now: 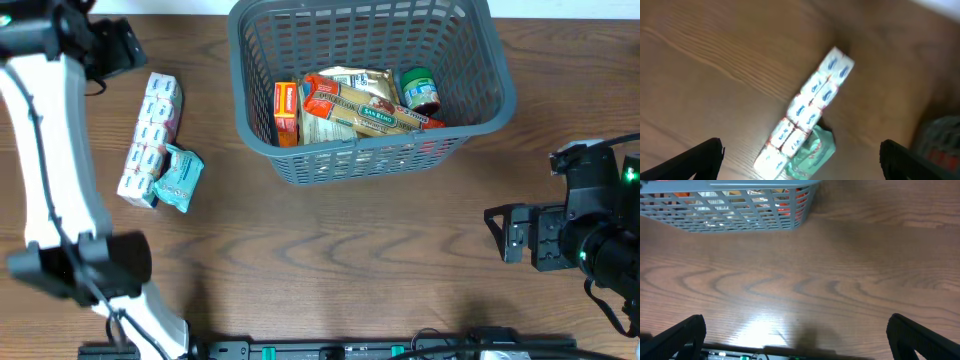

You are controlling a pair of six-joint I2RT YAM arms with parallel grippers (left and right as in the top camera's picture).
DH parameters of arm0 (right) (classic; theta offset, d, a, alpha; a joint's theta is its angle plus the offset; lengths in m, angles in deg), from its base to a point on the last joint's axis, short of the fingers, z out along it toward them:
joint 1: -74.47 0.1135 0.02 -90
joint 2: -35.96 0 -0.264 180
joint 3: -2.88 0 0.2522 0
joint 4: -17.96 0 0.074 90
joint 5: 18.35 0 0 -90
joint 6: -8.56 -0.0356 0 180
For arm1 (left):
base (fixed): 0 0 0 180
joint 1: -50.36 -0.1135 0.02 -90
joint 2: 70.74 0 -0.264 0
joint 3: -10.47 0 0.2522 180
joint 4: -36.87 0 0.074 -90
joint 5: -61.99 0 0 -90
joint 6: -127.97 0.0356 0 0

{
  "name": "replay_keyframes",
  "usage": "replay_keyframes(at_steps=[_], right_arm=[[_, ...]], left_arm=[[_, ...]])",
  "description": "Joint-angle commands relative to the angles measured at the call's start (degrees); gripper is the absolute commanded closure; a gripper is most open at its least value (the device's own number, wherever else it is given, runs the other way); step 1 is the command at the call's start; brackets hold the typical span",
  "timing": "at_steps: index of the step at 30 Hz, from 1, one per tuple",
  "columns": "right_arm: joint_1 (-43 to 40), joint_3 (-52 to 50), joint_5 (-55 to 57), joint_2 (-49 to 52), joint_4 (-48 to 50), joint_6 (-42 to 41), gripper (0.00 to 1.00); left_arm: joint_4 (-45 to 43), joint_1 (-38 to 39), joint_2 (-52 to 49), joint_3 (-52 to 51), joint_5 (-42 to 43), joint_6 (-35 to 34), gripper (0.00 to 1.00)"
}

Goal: Pack container
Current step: 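Grasp the Kleenex tissue pack stack with the left gripper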

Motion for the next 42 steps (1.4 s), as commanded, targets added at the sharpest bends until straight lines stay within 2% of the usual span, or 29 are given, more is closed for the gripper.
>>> replay_keyframes(at_steps=[1, 7, 9, 21, 42], right_arm=[[-0.20, 0.17, 0.07, -0.26, -0.11, -0.52, 0.01], [-0.20, 0.17, 0.07, -0.26, -0.13, -0.52, 0.01], [-0.20, 0.17, 0.07, -0.26, -0.13, -0.52, 0.01], [-0.20, 0.17, 0.07, -0.26, -0.13, -0.52, 0.01], [-0.20, 0.17, 0.07, -0.26, -0.13, -0.52, 0.01]], left_arm=[[-0.46, -0.37, -4.17, -0.07, 2.49, 7.08, 0.01], [-1.97, -0.37, -12.74, -0.07, 11.56, 16.33, 0.02], [-2.34, -0.37, -15.10, -0.07, 11.76, 17.25, 0.02], [-8.41, -0.37, -25.62, -0.11, 11.30, 17.79, 0.01], [-12.87, -0.37, -31.43, -0.13, 9.77, 17.35, 0.01]])
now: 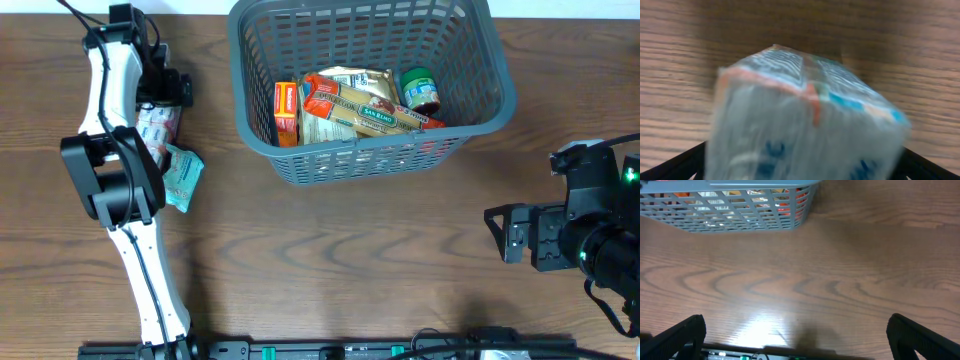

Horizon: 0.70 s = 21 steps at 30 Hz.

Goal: Pack container
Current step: 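Grasp the Kleenex tissue pack stack with the left gripper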

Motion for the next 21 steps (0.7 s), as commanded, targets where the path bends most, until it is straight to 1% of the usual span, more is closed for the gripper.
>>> replay_keyframes(at_steps=[1, 2, 4, 5, 7, 8, 11, 15, 17, 19, 21], right_arm=[[-0.20, 0.17, 0.04, -0.26, -0.13, -0.50, 0.01], [-0.20, 0.17, 0.07, -0.26, -0.13, -0.52, 0.01], [-0.20, 0.17, 0.07, -0.26, -0.13, -0.52, 0.01], [-0.20, 0.17, 0.07, -0.26, -0.13, -0.52, 0.01], [-0.20, 0.17, 0.04, -0.26, -0.13, -0.52, 0.01], [-0.20, 0.17, 0.07, -0.26, -0.13, -0.52, 0.01], [-0.20, 0.17, 0.07, -0.26, -0.13, -0.52, 0.01], [-0.20, 0.17, 0.07, -0.26, -0.13, -0.52, 0.01], [-0.20, 0.17, 0.07, -0.26, -0.13, -0.52, 0.01], [-0.20, 0.17, 0.07, -0.26, -0.13, -0.52, 0.01], [-0.20, 0.17, 0.07, -0.26, -0.13, -0.52, 0.01]], left_arm=[[-0.28, -0.26, -1.01, -0.13, -0.48, 0.74, 0.01], [-0.33, -0.26, -1.31, -0.13, -0.48, 0.74, 0.01], [-0.31, -0.26, -1.79, -0.13, -0.46, 0.74, 0.07], [-0.28, -0.26, -1.95, -0.13, -0.46, 0.74, 0.13], [-0.31, -0.26, -2.14, -0.13, -0.46, 0.74, 0.30], [-0.31, -0.26, -2.14, -0.13, -0.46, 0.72, 0.34], [-0.26, -0.26, -2.14, -0.13, -0.46, -0.37, 0.43], [-0.22, -0.26, -2.14, -0.13, -0.46, -2.60, 0.51], [0.00, -0.26, -2.12, -0.11, -0.44, -3.50, 0.60], [0.28, -0.26, -1.99, -0.09, -0.46, -4.55, 0.66], [0.35, -0.26, -1.40, -0.09, -0.46, -6.05, 0.67]])
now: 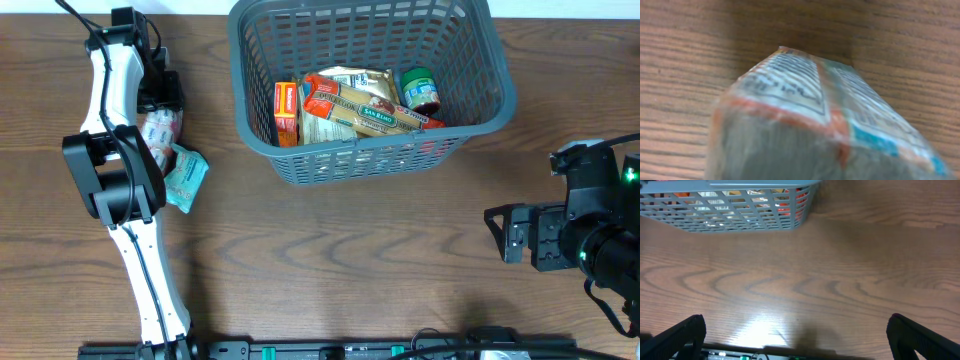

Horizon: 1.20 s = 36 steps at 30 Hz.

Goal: Pack container
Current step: 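Grasp the Kleenex tissue pack stack with the left gripper, then lift the tissue stack into the basket and open the left gripper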

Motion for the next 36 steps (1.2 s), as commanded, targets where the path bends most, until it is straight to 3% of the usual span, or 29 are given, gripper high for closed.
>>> replay_keyframes(at_steps=[1, 8, 18, 27, 30, 32, 36], right_arm=[[-0.20, 0.17, 0.07, -0.26, -0.11, -0.50, 0.01], [-0.20, 0.17, 0.04, -0.26, -0.13, -0.52, 0.01], [-0.20, 0.17, 0.07, -0.26, -0.13, -0.52, 0.01], [-0.20, 0.17, 0.07, -0.26, -0.11, -0.52, 0.01], [-0.20, 0.17, 0.07, -0.26, -0.13, -0.52, 0.01], [-0.20, 0.17, 0.07, -0.26, -0.11, -0.52, 0.01], [-0.20, 0.17, 0.07, -0.26, -0.13, -0.52, 0.01]], left_arm=[[0.50, -0.26, 0.00, -0.02, -0.26, -3.56, 0.67], [0.48, -0.26, 6.34, 2.67, -5.46, -4.94, 0.70], [-0.44, -0.09, 26.62, 2.82, -10.64, -7.32, 0.70], [-9.42, 6.45, 45.31, 2.82, -10.23, -13.33, 0.70], [-13.03, 10.69, 48.61, 2.82, -4.70, -13.05, 0.70], [-14.80, 13.68, 49.35, 2.82, 0.42, -9.09, 0.70], [-15.15, 19.82, 47.98, 2.80, 8.83, 8.37, 0.70]])
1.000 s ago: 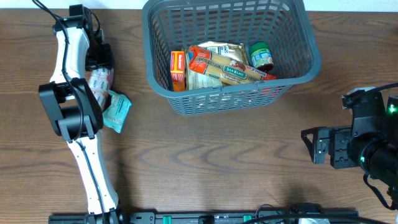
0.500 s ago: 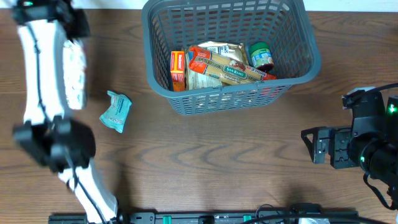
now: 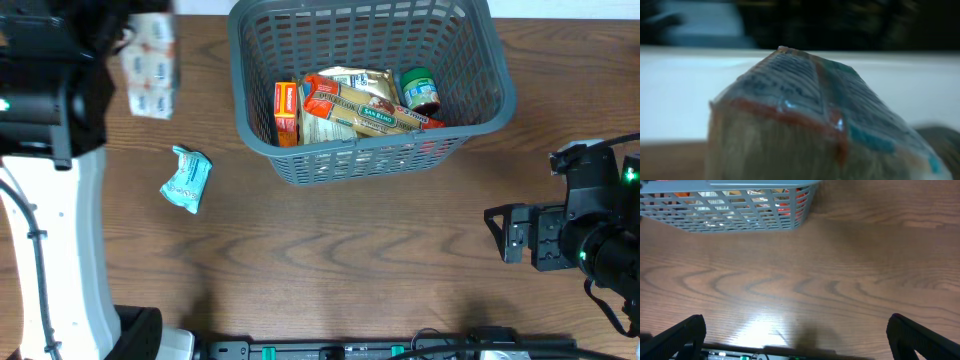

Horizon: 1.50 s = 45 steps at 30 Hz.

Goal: Pack container
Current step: 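Lift the tissue stack into the basket and open the left gripper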

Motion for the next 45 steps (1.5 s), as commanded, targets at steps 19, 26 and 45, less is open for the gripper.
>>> replay_keyframes(at_steps=[19, 26, 45], right_arm=[[-0.20, 0.17, 0.07, -0.26, -0.13, -0.52, 0.01], [-0.20, 0.17, 0.07, -0.26, -0.13, -0.52, 0.01], [-0.20, 0.17, 0.07, -0.26, -0.13, -0.52, 0.01]], left_arm=[[0.11, 23.74, -15.78, 0.37, 15.63, 52.94, 0.79], [-0.31, 27.91, -17.42, 0.37, 12.85, 54.27, 0.79], [-7.58, 26.18, -15.02, 0.37, -21.64, 30.38, 0.02]])
